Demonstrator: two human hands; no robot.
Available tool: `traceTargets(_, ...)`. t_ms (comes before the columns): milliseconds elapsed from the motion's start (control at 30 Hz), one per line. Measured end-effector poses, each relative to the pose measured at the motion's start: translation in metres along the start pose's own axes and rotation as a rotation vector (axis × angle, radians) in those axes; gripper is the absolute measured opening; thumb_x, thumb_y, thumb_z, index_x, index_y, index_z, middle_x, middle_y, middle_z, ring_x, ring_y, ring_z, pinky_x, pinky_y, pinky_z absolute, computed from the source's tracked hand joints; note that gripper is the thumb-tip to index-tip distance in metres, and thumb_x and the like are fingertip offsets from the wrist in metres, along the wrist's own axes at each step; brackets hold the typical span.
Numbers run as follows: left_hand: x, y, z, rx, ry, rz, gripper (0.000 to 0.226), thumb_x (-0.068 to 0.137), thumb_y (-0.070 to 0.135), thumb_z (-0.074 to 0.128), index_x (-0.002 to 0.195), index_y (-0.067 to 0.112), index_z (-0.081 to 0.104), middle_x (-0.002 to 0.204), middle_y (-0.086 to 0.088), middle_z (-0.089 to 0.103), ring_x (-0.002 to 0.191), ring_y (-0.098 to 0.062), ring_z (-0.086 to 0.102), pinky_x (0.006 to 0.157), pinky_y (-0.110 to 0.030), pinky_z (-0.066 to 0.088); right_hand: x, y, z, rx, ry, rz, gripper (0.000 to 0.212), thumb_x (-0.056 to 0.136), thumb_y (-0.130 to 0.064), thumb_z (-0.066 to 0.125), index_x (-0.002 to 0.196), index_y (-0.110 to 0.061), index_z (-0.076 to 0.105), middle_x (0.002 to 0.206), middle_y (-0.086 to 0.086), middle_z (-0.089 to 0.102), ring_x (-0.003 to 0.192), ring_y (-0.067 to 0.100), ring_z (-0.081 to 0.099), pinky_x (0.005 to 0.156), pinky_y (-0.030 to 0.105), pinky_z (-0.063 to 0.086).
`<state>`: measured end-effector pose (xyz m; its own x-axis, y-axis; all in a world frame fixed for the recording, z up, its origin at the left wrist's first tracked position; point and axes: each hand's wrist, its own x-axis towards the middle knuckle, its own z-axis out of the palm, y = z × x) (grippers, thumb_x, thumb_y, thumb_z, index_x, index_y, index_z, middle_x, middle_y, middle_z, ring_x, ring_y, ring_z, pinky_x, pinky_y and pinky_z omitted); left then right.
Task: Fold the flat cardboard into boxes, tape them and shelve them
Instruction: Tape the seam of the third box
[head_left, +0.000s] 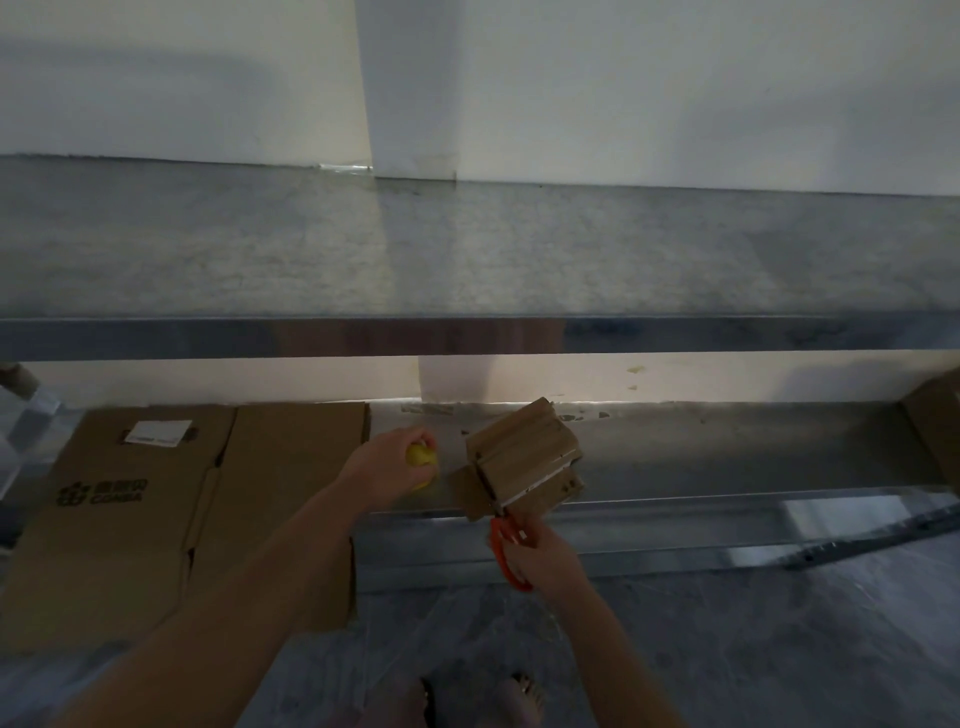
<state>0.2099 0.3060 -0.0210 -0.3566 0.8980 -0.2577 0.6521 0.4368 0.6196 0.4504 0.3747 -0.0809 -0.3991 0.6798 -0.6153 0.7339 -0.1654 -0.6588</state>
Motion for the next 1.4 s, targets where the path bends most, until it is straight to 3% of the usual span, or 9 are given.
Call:
traceTargets(133, -0.006, -0.001, 0.005, -0.022, 0.007, -0.028, 0.023, 0.08, 0.034, 0.067, 0.098, 0.039, 0.054, 0.099, 0.013, 0.059, 0.087, -0.009, 0.056, 0.07, -0.027, 0.047, -0.001, -0.001, 0.003, -0.167, 0.054, -0.08, 0.055, 0.083, -0.06, 0.06, 0.128, -0.032, 0.049, 0.118, 0.0, 0.063, 0.111, 0.023, 0.061, 0.09, 0.027, 0.043)
traceTargets(333, -0.019, 0.005, 0.012, -0.06, 0.043, -0.038, 0.021, 0.081, 0.032, 0.066, 0.098, 0.038, 0.055, 0.098, 0.012, 0.06, 0.087, -0.012, 0.058, 0.076, -0.036, 0.053, 0.006, 0.001, -0.002, -0.316, 0.019, -0.119, 0.063, 0.075, -0.076, 0.046, 0.129, -0.045, 0.039, 0.125, -0.004, 0.059, 0.113, 0.024, 0.059, 0.089, 0.034, 0.045)
traceTargets(567, -0.025, 0.017, 0.016, -0.067, 0.082, -0.05, 0.021, 0.081, 0.028, 0.068, 0.098, 0.035, 0.057, 0.099, 0.009, 0.061, 0.088, -0.013, 0.057, 0.075, -0.034, 0.051, 0.01, 0.009, -0.016, -0.419, -0.032, -0.124, 0.069, 0.072, -0.074, 0.051, 0.132, -0.041, 0.043, 0.132, -0.007, 0.054, 0.119, 0.023, 0.056, 0.099, 0.037, 0.047)
traceTargets(667, -0.026, 0.023, 0.019, -0.078, 0.09, -0.055, 0.022, 0.081, 0.029, 0.067, 0.098, 0.036, 0.056, 0.1, 0.01, 0.06, 0.088, -0.013, 0.057, 0.076, -0.034, 0.051, 0.008, 0.012, -0.025, -0.418, -0.018, -0.148, 0.064, 0.075, -0.07, 0.053, 0.131, -0.041, 0.044, 0.13, -0.004, 0.057, 0.115, 0.024, 0.058, 0.091, 0.033, 0.047)
traceTargets(867, -0.031, 0.03, 0.03, -0.143, 0.103, -0.032, 0.024, 0.081, 0.026, 0.069, 0.1, 0.036, 0.056, 0.1, 0.012, 0.061, 0.09, -0.009, 0.057, 0.077, -0.033, 0.05, -0.021, 0.038, -0.073, -0.606, 0.332, -0.358, 0.05, 0.079, -0.07, 0.045, 0.121, -0.045, 0.052, 0.121, -0.017, 0.058, 0.107, 0.013, 0.061, 0.085, 0.034, 0.051)
traceTargets(1000, -0.04, 0.031, 0.039, -0.167, 0.116, -0.022, 0.025, 0.083, 0.028, 0.071, 0.098, 0.038, 0.055, 0.1, 0.013, 0.061, 0.09, -0.007, 0.057, 0.077, -0.031, 0.049, -0.018, 0.065, -0.124, -0.72, 0.491, -0.299, 0.044, 0.083, -0.064, 0.051, 0.121, -0.042, 0.055, 0.124, -0.014, 0.057, 0.117, 0.014, 0.056, 0.088, 0.038, 0.046)
traceTargets(1167, -0.05, 0.033, 0.047, -0.193, 0.171, -0.104, 0.024, 0.083, 0.025, 0.071, 0.098, 0.038, 0.056, 0.101, 0.009, 0.061, 0.092, -0.012, 0.057, 0.079, -0.036, 0.05, 0.02, 0.065, -0.166, -0.516, 0.467, -0.138, 0.052, 0.083, -0.062, 0.057, 0.127, -0.035, 0.056, 0.127, -0.002, 0.06, 0.114, 0.023, 0.058, 0.094, 0.043, 0.048)
traceTargets(1300, -0.057, 0.037, 0.057, -0.196, 0.215, -0.177, 0.024, 0.084, 0.025, 0.072, 0.101, 0.033, 0.058, 0.1, 0.01, 0.06, 0.09, -0.011, 0.057, 0.077, -0.035, 0.05, 0.05, 0.054, -0.174, -0.411, 0.466, -0.195, 0.053, 0.086, -0.047, 0.066, 0.129, -0.018, 0.056, 0.122, 0.01, 0.064, 0.11, 0.03, 0.061, 0.093, 0.044, 0.051)
traceTargets(1400, -0.065, 0.042, 0.065, -0.213, 0.262, -0.202, 0.022, 0.084, 0.027, 0.072, 0.099, 0.036, 0.057, 0.095, 0.015, 0.059, 0.086, -0.006, 0.056, 0.068, -0.027, 0.047, 0.061, 0.051, -0.172, -0.427, 0.471, -0.207, 0.051, 0.085, -0.034, 0.067, 0.131, -0.017, 0.052, 0.125, 0.009, 0.061, 0.113, 0.029, 0.059, 0.093, 0.043, 0.05)
